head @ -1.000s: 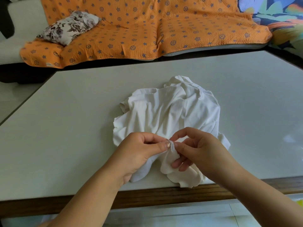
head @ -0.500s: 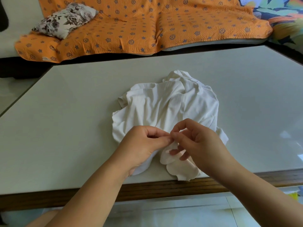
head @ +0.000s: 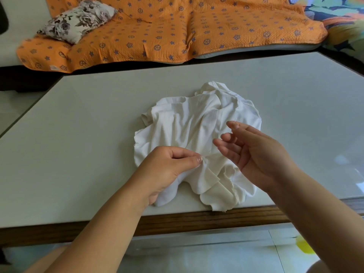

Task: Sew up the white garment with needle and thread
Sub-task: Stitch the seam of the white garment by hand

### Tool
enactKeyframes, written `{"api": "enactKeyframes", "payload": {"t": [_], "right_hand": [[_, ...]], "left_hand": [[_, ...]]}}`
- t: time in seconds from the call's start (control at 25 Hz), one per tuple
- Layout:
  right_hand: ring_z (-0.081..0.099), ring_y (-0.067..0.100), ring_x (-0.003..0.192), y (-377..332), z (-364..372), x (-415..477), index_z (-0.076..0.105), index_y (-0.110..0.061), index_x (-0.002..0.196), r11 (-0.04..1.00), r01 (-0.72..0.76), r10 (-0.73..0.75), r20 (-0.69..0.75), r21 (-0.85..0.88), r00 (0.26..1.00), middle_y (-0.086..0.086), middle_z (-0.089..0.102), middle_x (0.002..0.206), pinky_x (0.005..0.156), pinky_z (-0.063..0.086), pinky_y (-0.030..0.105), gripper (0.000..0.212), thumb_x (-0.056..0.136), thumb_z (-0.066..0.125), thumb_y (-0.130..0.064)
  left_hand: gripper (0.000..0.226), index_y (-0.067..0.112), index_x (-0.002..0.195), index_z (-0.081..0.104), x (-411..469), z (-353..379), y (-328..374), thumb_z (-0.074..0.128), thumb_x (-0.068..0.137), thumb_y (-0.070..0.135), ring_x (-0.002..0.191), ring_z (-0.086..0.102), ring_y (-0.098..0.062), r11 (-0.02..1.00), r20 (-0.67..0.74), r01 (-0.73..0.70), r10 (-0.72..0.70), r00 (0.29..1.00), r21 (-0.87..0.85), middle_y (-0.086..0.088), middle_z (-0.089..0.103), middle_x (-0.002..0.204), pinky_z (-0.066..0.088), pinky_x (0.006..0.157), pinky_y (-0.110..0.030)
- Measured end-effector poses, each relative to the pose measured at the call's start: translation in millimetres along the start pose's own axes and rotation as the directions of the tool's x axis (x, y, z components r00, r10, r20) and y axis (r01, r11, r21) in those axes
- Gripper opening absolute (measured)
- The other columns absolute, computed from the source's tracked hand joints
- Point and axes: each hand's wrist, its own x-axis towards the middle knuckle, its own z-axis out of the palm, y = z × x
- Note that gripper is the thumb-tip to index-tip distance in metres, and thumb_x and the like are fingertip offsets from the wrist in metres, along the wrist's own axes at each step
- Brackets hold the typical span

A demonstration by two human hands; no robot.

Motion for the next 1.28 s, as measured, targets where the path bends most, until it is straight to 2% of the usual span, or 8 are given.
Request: {"api": "enactKeyframes", "payload": {"t": [0.28, 0.4, 0.52, 0.68, 0.92, 1.08, 1.2, 1.28], "right_hand": [[0.073, 0.025, 0.075, -5.3, -1.0, 2.9, 0.059, -0.009, 0.101, 0.992, 0.112, -0.110, -0.022, 0.066, 0.994, 0.009, 0.065, 0.070, 0.063, 0.058, 0.026, 0.008, 0.101, 0.051, -0.010], [0.068, 0.020, 0.058, -4.6, 3.7, -2.7, 0.059, -0.008, 0.103, 0.978, 0.066, -0.061, 0.031, -0.200, 0.998, 0.010, 0.069, 0.073, 0.047, 0.052, 0.023, 0.010, 0.101, 0.049, -0.012], [0.069, 0.026, 0.057, 4.2, 10.5, -11.5, 0.057, -0.008, 0.103, 0.829, 0.051, 0.027, 0.130, -0.557, 0.991, 0.006, 0.076, 0.087, 0.045, 0.050, 0.026, 0.014, 0.102, 0.050, -0.020], [0.072, 0.031, 0.065, 12.9, 12.2, -16.9, 0.058, -0.010, 0.096, 0.667, 0.115, 0.018, 0.171, -0.736, 0.985, 0.008, 0.073, 0.078, 0.061, 0.058, 0.035, 0.013, 0.101, 0.052, -0.020], [0.071, 0.019, 0.057, 6.5, 11.9, -23.8, 0.058, -0.013, 0.091, 0.500, 0.146, 0.021, 0.180, -0.854, 0.983, 0.006, 0.074, 0.068, 0.058, 0.054, 0.021, 0.013, 0.100, 0.052, -0.021], [0.069, 0.022, 0.056, 3.0, 11.0, -18.1, 0.065, -0.011, 0.093, 0.711, 0.218, -0.187, 0.119, -0.669, 0.975, 0.003, 0.075, 0.089, 0.046, 0.050, 0.025, 0.010, 0.097, 0.057, -0.017], [0.068, 0.017, 0.057, -8.0, 6.4, -4.9, 0.062, -0.009, 0.097, 0.960, 0.135, -0.135, 0.019, -0.246, 0.991, 0.011, 0.075, 0.085, 0.046, 0.050, 0.021, 0.010, 0.099, 0.054, -0.014], [0.073, 0.020, 0.068, -11.2, 4.0, 1.7, 0.060, -0.011, 0.096, 0.997, 0.080, -0.080, -0.002, 0.014, 0.997, 0.013, 0.072, 0.079, 0.054, 0.056, 0.021, 0.010, 0.100, 0.051, -0.012]], "left_hand": [[0.007, 0.021, 0.088, 0.080, -0.1, -3.5, -2.8, 0.077, 0.081, 0.023, 0.101, 0.067, -0.001, 1.000, -0.012, 0.017, -0.017, 1.000, 0.019, 0.010, 0.077, 0.093, 0.045, 0.099, -0.023], [0.007, 0.021, 0.087, 0.079, 1.1, -3.4, -2.4, 0.076, 0.081, 0.021, 0.098, 0.068, 0.000, 1.000, -0.026, 0.008, -0.008, 1.000, 0.000, 0.009, 0.077, 0.092, 0.045, 0.095, -0.020], [0.008, 0.019, 0.088, 0.079, 1.8, -5.1, -0.3, 0.075, 0.081, 0.019, 0.097, 0.068, 0.000, 1.000, -0.021, -0.009, 0.009, 1.000, -0.016, 0.006, 0.077, 0.092, 0.044, 0.087, -0.015], [0.009, 0.017, 0.089, 0.079, 0.4, -10.0, 2.8, 0.074, 0.082, 0.017, 0.095, 0.067, 0.002, 0.998, -0.041, -0.040, 0.038, 0.998, -0.044, 0.005, 0.077, 0.092, 0.043, 0.081, -0.012], [0.006, 0.024, 0.085, 0.079, -1.4, -12.7, 1.0, 0.074, 0.083, 0.021, 0.093, 0.068, 0.001, 0.994, -0.122, -0.105, 0.102, 0.987, -0.016, 0.010, 0.077, 0.090, 0.046, 0.081, -0.013], [0.007, 0.021, 0.085, 0.079, -1.9, -13.4, 1.3, 0.075, 0.080, 0.020, 0.090, 0.069, -0.002, 0.997, -0.033, -0.074, 0.074, 0.997, -0.014, 0.003, 0.077, 0.091, 0.048, 0.075, -0.007], [0.018, 0.018, 0.086, 0.078, -4.2, -11.4, 1.0, 0.077, 0.070, 0.025, 0.087, 0.070, -0.002, 0.997, 0.014, -0.053, 0.054, 0.998, -0.050, 0.002, 0.077, 0.089, 0.049, 0.074, -0.008], [0.018, 0.015, 0.087, 0.077, -5.8, -10.3, 0.9, 0.076, 0.071, 0.024, 0.085, 0.070, -0.002, 0.998, 0.024, -0.038, 0.040, 0.999, -0.059, 0.001, 0.077, 0.088, 0.049, 0.075, -0.010]]}}
